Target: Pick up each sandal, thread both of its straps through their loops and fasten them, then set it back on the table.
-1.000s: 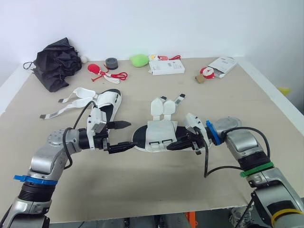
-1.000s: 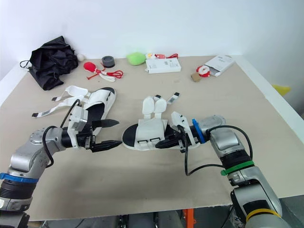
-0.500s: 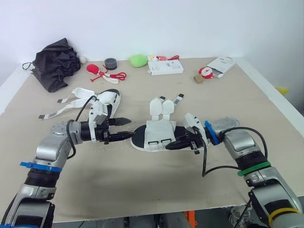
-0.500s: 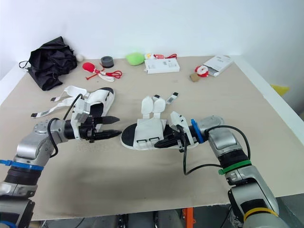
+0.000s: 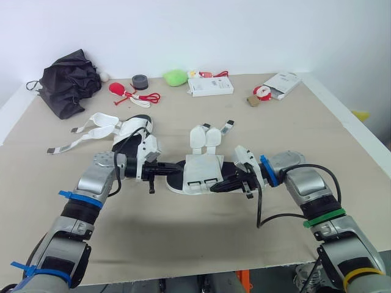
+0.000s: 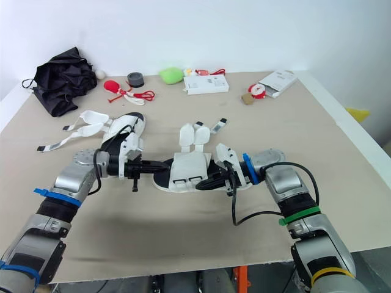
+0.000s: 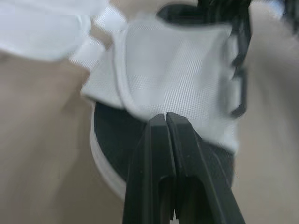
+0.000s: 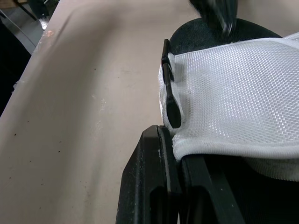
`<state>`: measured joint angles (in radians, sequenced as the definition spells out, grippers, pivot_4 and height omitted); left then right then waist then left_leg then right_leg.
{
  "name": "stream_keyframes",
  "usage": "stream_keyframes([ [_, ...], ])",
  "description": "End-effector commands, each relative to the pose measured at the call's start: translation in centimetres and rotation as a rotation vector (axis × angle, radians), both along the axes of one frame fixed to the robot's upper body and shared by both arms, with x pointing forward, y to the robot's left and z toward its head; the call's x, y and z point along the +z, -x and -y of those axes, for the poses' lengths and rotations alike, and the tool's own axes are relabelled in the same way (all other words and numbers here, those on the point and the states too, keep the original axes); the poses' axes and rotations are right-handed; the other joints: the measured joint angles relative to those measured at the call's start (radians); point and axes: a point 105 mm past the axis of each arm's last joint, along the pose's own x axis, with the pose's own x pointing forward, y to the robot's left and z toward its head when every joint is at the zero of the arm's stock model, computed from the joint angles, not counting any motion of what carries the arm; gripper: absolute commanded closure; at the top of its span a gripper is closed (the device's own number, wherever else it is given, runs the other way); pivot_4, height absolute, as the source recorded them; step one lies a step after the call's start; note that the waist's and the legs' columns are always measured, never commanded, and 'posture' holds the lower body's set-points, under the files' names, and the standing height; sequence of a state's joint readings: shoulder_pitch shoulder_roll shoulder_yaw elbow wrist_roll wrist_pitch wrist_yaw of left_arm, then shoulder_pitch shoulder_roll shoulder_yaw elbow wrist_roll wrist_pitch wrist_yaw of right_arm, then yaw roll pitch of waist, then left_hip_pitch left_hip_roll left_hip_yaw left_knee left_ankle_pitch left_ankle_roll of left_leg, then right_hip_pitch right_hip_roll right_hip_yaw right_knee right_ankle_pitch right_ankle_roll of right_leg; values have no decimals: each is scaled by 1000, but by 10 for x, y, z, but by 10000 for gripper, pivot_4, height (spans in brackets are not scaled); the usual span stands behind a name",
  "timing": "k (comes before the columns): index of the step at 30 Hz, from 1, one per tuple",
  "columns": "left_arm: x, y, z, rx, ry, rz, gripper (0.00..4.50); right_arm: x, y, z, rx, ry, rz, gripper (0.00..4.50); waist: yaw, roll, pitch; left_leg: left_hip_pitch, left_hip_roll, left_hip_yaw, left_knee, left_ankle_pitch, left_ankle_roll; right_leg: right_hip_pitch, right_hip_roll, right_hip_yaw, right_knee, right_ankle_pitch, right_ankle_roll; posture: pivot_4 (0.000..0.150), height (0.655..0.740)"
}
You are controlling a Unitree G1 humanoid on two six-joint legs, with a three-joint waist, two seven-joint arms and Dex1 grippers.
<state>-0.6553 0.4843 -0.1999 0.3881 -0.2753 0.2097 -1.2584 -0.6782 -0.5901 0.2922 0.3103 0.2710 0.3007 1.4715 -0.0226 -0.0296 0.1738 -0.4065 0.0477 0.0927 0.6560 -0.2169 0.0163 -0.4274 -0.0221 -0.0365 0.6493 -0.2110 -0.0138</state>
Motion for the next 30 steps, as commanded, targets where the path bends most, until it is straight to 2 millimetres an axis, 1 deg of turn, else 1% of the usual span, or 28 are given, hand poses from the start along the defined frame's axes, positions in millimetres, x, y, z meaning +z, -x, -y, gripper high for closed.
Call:
stream_keyframes([
  [1, -1, -3, 3, -14, -45, 43, 44488, -3, 1, -1, -10, 8, 2, 45000, 0, 0, 0, 0, 0, 0, 0, 0, 0, 0, 0, 0, 0, 0, 0, 1500, 7400],
  [8, -15, 9, 8, -72, -102, 47, 44488, -3, -1, -3, -21, 3, 7, 45000, 0, 0, 0, 1, 0, 1, 0, 0, 0, 0, 0, 1, 0, 1, -1, 1500, 7400],
  [12, -11, 10, 16, -61, -87, 21, 44488, -3, -1, -3, -26, 3, 9, 45000, 0, 0, 0, 1, 1, 0, 0, 0, 0, 0, 0, 0, 0, 0, -1, 1500, 7400],
  [14, -12, 14, 17, -73, -106, 6, 44488, -3, -2, -3, -29, 3, 10, 45000, 0, 0, 0, 1, 0, 0, 0, 0, 0, 0, 0, 0, 1, 1, -1, 1500, 7400],
  [18, -22, 17, 12, -65, -185, -29, 44488, -3, -3, -4, -35, 4, 14, 45000, 0, 0, 0, 2, 0, 1, 0, 0, -1, 1, 0, 1, 1, 1, -1, 1500, 7400],
  [21, -34, 18, 1, -54, -274, -41, 44488, -3, -3, -4, -38, 5, 15, 45000, 0, 0, -1, 2, 1, 1, 0, 0, -1, 1, 1, 1, 1, 0, -1, 1500, 7400],
  [26, -39, 17, -9, -32, -326, -50, 44488, -4, -3, -3, -44, 7, 16, 45000, -1, 0, -5, 4, 3, 1, 0, 0, -1, 1, 2, 1, 1, 0, -2, 1500, 7400],
  [30, -40, 15, -6, -17, -307, -53, 44488, -5, -3, -2, -50, 8, 17, 45000, -1, -1, -8, 4, 4, 0, 0, 0, -1, 1, 3, 1, 1, 0, -3, 1500, 7400],
])
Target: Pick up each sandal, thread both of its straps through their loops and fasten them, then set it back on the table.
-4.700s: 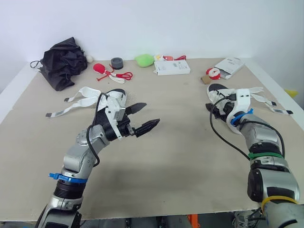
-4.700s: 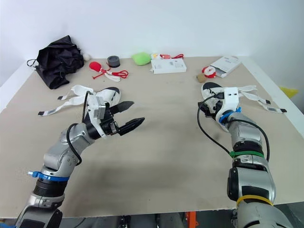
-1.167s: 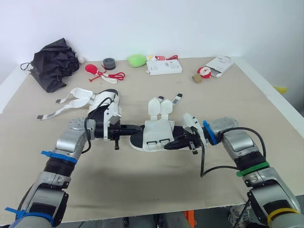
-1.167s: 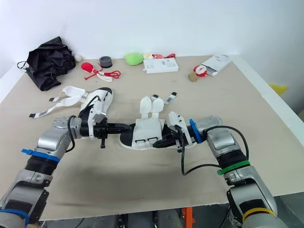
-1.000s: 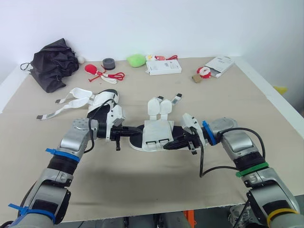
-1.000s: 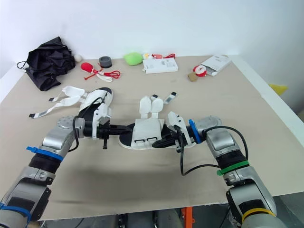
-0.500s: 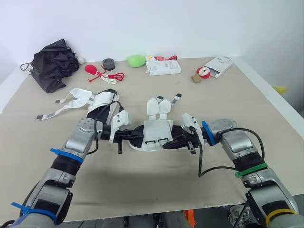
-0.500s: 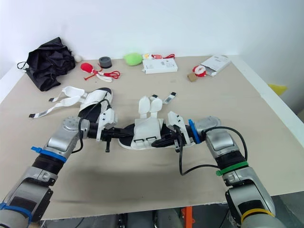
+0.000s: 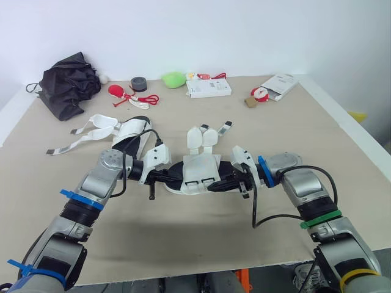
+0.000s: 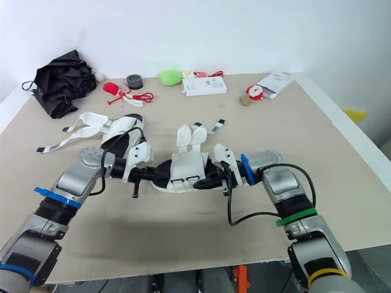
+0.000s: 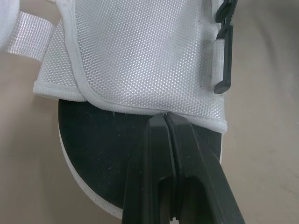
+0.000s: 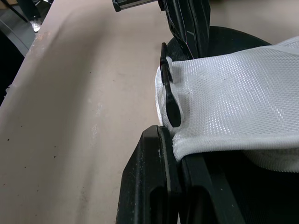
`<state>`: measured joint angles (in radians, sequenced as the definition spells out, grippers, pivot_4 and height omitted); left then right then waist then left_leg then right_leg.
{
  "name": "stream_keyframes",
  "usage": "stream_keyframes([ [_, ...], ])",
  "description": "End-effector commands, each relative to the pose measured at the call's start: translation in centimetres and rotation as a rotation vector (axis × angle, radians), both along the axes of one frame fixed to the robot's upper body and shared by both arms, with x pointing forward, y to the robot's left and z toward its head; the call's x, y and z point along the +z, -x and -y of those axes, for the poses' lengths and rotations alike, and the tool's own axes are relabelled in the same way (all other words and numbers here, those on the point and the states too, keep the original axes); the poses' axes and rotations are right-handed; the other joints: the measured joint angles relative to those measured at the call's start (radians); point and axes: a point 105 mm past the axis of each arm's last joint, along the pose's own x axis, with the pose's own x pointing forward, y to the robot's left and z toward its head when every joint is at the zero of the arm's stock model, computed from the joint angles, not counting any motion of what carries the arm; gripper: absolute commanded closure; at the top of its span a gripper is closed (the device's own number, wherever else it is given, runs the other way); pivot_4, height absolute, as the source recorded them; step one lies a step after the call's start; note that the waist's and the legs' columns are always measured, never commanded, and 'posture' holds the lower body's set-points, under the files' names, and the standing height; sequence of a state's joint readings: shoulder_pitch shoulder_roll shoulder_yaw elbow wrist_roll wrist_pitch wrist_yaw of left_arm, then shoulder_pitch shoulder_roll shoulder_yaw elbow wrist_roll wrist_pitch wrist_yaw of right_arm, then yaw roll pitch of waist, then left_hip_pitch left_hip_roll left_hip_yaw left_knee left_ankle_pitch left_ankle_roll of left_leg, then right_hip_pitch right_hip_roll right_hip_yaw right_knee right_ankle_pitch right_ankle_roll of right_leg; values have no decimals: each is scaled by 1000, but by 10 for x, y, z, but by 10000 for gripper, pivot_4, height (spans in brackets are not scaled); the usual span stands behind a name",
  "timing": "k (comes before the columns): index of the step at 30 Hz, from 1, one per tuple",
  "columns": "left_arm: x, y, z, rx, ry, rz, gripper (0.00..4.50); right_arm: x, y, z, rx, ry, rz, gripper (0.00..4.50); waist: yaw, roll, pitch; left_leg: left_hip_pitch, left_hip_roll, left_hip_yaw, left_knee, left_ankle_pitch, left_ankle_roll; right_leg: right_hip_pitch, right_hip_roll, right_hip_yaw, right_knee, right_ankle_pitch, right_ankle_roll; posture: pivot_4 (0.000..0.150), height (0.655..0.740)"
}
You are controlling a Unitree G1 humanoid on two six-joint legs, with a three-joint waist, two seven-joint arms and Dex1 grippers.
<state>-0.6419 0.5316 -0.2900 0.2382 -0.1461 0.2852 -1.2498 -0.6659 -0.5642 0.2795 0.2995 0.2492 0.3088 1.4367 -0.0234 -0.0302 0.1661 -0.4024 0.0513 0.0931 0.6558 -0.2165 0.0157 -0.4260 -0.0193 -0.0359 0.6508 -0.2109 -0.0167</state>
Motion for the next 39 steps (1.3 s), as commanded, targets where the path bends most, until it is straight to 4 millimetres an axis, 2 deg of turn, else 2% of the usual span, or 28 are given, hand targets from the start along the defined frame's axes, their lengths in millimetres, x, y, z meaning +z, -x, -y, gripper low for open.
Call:
stream_keyframes([
  [1, -32, 5, -8, 43, -78, -96, 44488, -2, 0, 2, -20, 15, 4, 45000, 0, 0, -2, 0, 0, 0, 0, 0, 0, 0, 0, 0, 0, 0, 0, 1500, 7400],
  [13, -37, 8, 17, 37, 38, -152, 44488, -1, 2, 4, -32, 13, 3, 45000, 6, 0, -13, 0, -4, 0, 0, 0, 0, 2, -4, 0, 0, 0, 0, 1500, 7400],
  [27, -64, 10, 2, 28, -13, -207, 44488, -1, 3, 6, -57, 17, -18, 45000, 8, 1, -17, 1, -4, -1, 0, 0, 0, 2, -5, -1, -1, -2, -3, 1500, 7400],
  [28, -65, 10, 2, 30, -10, -211, 45000, 1, 2, 7, -67, 5, -31, 39037, 8, 1, -17, 1, -4, -1, 0, 0, 0, 2, -5, -1, -1, -2, -3, 1500, 7400],
  [30, -67, 12, 2, 32, -7, -215, 45000, 3, 2, 11, -82, -2, -51, 34733, 8, 2, -18, 1, -4, -1, 0, 0, 0, 2, -5, -1, -1, -2, -3, 1500, 7400],
  [32, -68, 12, 1, 36, -4, -217, 45000, 3, 1, 18, -104, 19, -55, 26556, 8, 2, -19, 1, -4, -1, 0, 0, 0, 3, -5, -1, -1, -2, -3, 1500, 7400],
  [35, -68, 11, 1, 43, 2, -214, 45000, 11, 4, 28, -126, 1, -62, 13866, 15, 2, -19, 1, -5, -1, 0, 0, 0, 3, -7, -1, -1, -3, -3, 1500, 7400],
  [36, -68, 11, 1, 43, 4, -210, 45000, 16, 6, 30, -130, -21, -68, 7812, 17, 2, -19, 1, -5, -1, 0, 0, 0, 3, -7, -1, -1, -3, -3, 1500, 7400],
  [37, -68, 11, 2, 42, 5, -204, 45000, 22, 9, 33, -131, -43, -78, 3883, 19, 2, -19, 0, -5, -1, 0, 0, 0, 3, -7, -1, -2, -3, -3, 1500, 7400],
  [38, -67, 10, 2, 40, 7, -198, 45000, 27, 12, 37, -130, -55, -79, 1347, 23, 2, -19, 0, -5, -1, 0, -1, 0, 3, -7, -1, -2, -3, -3, 1500, 7400],
  [39, -67, 10, 3, 39, 7, -194, 45000, 30, 14, 40, -134, -58, -75, 1347, 28, 2, -19, 0, -5, -1, 0, -1, 0, 3, -7, -1, -3, -3, -3, 1500, 7400],
])
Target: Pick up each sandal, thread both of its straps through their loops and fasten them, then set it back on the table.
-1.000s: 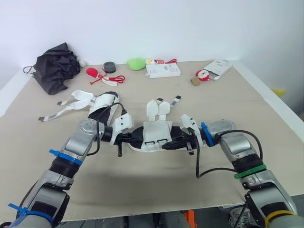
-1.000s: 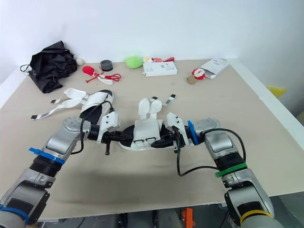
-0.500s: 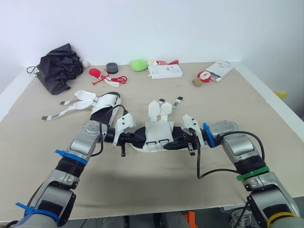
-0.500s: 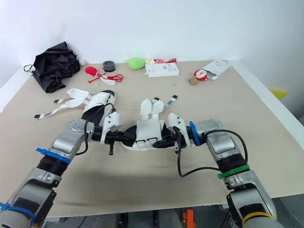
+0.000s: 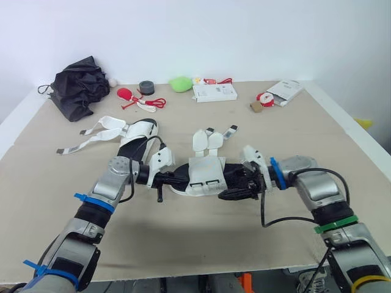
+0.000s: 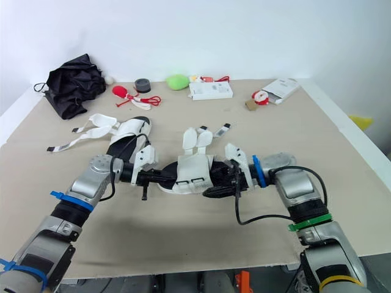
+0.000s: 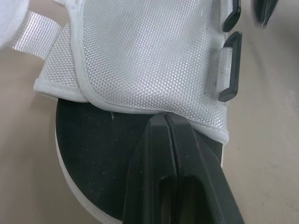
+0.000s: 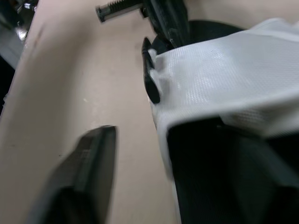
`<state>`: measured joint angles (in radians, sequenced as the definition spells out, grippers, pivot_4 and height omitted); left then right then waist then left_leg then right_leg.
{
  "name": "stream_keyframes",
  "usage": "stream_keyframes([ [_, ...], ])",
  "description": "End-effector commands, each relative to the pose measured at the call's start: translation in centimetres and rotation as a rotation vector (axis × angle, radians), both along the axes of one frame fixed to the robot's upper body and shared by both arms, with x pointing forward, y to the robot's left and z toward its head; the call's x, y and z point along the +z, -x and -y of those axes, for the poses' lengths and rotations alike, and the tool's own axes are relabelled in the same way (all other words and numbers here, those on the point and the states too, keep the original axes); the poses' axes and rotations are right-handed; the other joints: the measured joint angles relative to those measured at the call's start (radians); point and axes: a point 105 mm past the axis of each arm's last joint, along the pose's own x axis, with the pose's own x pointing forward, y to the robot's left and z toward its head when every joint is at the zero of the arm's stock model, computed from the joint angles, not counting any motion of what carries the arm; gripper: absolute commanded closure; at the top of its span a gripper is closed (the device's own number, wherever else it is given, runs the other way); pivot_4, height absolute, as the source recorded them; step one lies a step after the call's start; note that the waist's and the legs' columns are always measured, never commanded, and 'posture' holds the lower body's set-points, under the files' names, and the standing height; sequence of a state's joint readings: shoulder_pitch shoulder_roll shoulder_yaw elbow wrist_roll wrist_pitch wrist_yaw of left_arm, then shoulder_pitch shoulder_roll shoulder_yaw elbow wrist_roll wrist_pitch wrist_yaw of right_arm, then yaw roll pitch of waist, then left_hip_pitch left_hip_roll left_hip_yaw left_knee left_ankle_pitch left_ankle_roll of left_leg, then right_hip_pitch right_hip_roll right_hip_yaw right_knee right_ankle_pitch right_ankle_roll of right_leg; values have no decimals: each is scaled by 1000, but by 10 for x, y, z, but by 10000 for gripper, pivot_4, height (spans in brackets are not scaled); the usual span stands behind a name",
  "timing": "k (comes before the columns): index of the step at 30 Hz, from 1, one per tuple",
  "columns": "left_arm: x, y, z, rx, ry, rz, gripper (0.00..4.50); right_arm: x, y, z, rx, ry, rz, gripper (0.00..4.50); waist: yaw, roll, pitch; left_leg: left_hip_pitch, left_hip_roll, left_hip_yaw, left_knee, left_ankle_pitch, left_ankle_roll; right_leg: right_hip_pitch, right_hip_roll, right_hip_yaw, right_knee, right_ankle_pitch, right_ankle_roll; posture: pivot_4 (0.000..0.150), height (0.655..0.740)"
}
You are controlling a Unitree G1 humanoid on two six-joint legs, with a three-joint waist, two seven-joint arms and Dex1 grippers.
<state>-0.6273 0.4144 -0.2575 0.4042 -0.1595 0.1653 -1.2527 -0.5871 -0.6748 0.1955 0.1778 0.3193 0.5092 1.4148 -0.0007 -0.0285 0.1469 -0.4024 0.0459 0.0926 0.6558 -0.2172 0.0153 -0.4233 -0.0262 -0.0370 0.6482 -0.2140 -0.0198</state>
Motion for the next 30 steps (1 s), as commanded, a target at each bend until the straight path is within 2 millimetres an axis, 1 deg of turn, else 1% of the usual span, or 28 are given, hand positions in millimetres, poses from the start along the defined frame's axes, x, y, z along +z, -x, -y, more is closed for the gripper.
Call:
stream_keyframes([
  [1, -46, 12, -12, 29, -118, -133, 45000, 28, 7, 11, -8, -56, 43, 1347, 6, 0, 0, 0, 0, 0, 0, 0, 0, 0, 0, 0, 0, 0, 0, 1500, 7400],
  [3, -45, 12, -10, 24, -114, -122, 45000, 42, 8, 19, -42, -88, 48, 1347, 7, 1, 0, 0, 0, 0, -1, 0, 0, -1, 0, 0, 0, 0, 0, 1500, 7400],
  [5, -43, 12, -7, 13, -113, -105, 45000, 63, 2, 24, -96, -147, 53, 1347, 7, 1, 0, 0, 0, 0, -1, 0, 0, -1, 0, -1, 0, 0, 0, 1500, 7400],
  [6, -42, 13, -6, 3, -113, -95, 45000, 74, -9, 26, -153, -185, 65, 1347, 7, 1, 0, 0, 0, 0, -1, 0, 0, -1, 0, -1, 0, 0, 0, 1500, 7400],
  [8, -41, 14, -4, -9, -115, -81, 45000, 86, -30, 28, -261, -228, 75, 1347, 6, 2, 0, 0, 0, 0, 0, 0, 0, -1, 0, 0, 0, 0, 0, 1500, 7400],
  [11, -43, 13, -3, -10, -121, -70, 45000, 84, -51, 22, -337, -232, 55, 1347, 8, 1, -1, 1, 1, -1, -1, 0, 0, -1, 1, -1, 0, 0, 0, 1500, 7400],
  [14, -47, 13, -3, -11, -131, -62, 45000, 79, -61, 11, -334, -250, 4, 1347, 12, 2, -1, -1, 1, -2, -2, 0, 0, -1, 1, -2, 0, -2, -2, 1500, 7400],
  [17, -47, 14, -2, -18, -132, -57, 45000, 69, -72, 6, -359, -221, -28, 1347, 12, 2, -1, -2, -1, -1, -2, -2, 1, -2, 0, -1, 0, 0, 1, 1500, 7400],
  [21, -46, 13, -2, -11, -127, -47, 45000, 60, -77, 0, -339, -218, -95, 1347, 12, 2, -1, -3, -2, 0, -2, -2, 2, -2, 0, 0, -1, 1, 3, 1500, 7400],
  [26, -45, 14, -4, -5, -127, -44, 45000, 54, -84, -4, -345, -189, -90, 1347, 11, 2, -2, -3, -2, -1, -1, -2, 2, -2, -1, 0, -1, 0, 3, 1500, 7400],
  [30, -44, 15, -6, 3, -125, -43, 45000, 70, -85, 5, -343, -253, -75, 1347, 11, 3, -1, -3, -1, -1, -1, -2, 2, -2, -1, 0, -1, 0, 3, 1500, 7400],
])
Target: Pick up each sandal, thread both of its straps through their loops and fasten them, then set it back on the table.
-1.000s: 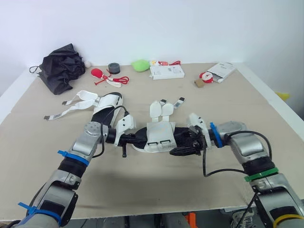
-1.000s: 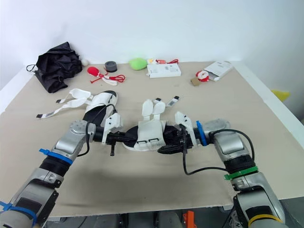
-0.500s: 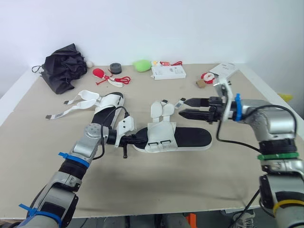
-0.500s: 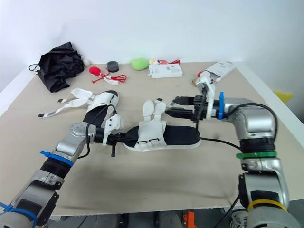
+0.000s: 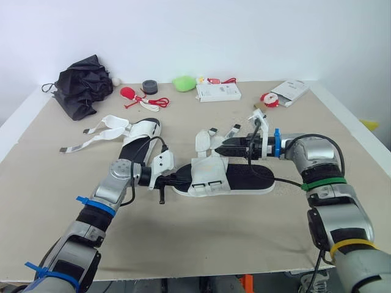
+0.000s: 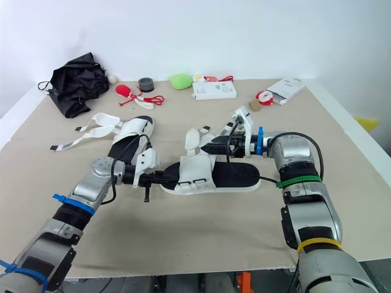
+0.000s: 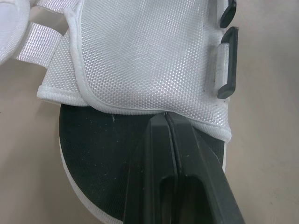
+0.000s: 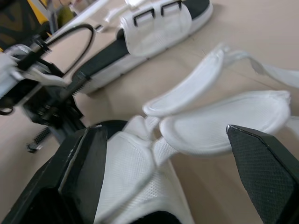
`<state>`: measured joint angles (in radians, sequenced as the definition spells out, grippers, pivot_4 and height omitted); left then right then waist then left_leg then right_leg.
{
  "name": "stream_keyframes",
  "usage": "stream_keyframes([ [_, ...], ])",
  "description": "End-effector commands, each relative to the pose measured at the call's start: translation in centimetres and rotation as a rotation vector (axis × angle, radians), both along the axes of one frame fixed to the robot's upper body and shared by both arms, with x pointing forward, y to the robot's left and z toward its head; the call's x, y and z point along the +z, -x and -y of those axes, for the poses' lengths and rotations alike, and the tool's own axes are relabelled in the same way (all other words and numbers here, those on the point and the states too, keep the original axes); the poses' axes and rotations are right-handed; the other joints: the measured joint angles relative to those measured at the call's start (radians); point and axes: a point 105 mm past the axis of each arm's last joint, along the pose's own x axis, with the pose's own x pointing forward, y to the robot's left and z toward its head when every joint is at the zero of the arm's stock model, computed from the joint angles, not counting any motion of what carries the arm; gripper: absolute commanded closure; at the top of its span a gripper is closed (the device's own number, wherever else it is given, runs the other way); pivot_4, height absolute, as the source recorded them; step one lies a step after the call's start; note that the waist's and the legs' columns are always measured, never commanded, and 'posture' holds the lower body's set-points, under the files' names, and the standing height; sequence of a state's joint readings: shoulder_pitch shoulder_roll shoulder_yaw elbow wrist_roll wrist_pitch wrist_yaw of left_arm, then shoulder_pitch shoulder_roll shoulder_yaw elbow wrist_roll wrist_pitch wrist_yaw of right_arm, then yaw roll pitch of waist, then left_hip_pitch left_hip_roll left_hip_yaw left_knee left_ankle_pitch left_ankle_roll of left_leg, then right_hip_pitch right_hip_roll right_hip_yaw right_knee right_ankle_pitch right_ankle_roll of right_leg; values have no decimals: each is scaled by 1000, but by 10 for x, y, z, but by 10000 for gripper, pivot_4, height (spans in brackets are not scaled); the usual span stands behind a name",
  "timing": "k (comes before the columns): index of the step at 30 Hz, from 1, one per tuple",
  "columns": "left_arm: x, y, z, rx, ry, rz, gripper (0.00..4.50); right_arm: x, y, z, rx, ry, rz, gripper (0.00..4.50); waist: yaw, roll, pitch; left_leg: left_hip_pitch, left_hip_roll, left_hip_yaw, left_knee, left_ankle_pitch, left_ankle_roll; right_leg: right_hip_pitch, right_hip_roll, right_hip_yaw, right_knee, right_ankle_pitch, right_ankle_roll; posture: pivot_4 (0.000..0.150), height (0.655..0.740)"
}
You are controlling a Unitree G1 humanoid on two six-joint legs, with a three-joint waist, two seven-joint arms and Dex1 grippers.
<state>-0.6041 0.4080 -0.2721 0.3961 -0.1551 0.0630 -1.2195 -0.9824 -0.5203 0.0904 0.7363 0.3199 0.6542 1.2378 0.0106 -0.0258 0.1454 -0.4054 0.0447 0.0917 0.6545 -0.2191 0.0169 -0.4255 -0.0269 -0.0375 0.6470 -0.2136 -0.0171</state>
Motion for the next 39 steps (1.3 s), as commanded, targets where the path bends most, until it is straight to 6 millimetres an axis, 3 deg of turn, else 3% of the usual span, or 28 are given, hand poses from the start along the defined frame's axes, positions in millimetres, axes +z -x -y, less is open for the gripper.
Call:
stream_keyframes([
  [1, -44, 13, -12, 26, -140, -127, 45000, 32, -2, 9, 11, -59, 86, 1347, 0, 0, 0, 0, 0, 0, 0, 0, 0, 0, 0, 0, 0, 0, 0, 1500, 7400],
  [7, -42, 15, -12, 21, -140, -120, 45000, 23, 6, 30, -28, -31, 68, 1347, -1, 0, 0, -1, 0, 0, -1, -2, 0, 0, 0, 0, 0, -1, 1, 1500, 7400],
  [14, -39, 16, -10, -7, -150, -101, 45000, 2, -1, 18, -52, -2, 24, 1347, -3, 1, 0, 0, 2, 0, -1, -2, -1, -1, 2, 0, 0, -2, 0, 1500, 7400],
  [20, -34, 12, -13, -2, -153, -87, 45000, 13, -8, -3, -17, -84, 24, 1347, -4, 2, 1, -1, 2, 0, -1, -2, 0, -1, 3, 1, 0, -2, 0, 1500, 7400],
  [28, -36, 14, -16, 17, -149, -89, 45000, 11, -23, -25, -60, -155, 17, 1347, -6, 2, 1, 0, 2, 0, -2, -2, 0, -1, 3, 1, 0, -2, 0, 1500, 7400],
  [33, -35, 16, -17, 29, -144, -95, 45000, 15, -39, -30, -176, -217, 28, 1347, -7, 2, 1, 0, 2, 1, -2, -2, 0, -1, 3, 2, 0, -2, -1, 1500, 7400],
  [39, -34, 16, -18, 41, -139, -100, 45000, 34, -56, -27, -313, -279, 72, 1347, -8, 3, 1, 0, 2, 1, -3, -3, 0, -1, 3, 2, 0, -3, -1, 1500, 7400],
])
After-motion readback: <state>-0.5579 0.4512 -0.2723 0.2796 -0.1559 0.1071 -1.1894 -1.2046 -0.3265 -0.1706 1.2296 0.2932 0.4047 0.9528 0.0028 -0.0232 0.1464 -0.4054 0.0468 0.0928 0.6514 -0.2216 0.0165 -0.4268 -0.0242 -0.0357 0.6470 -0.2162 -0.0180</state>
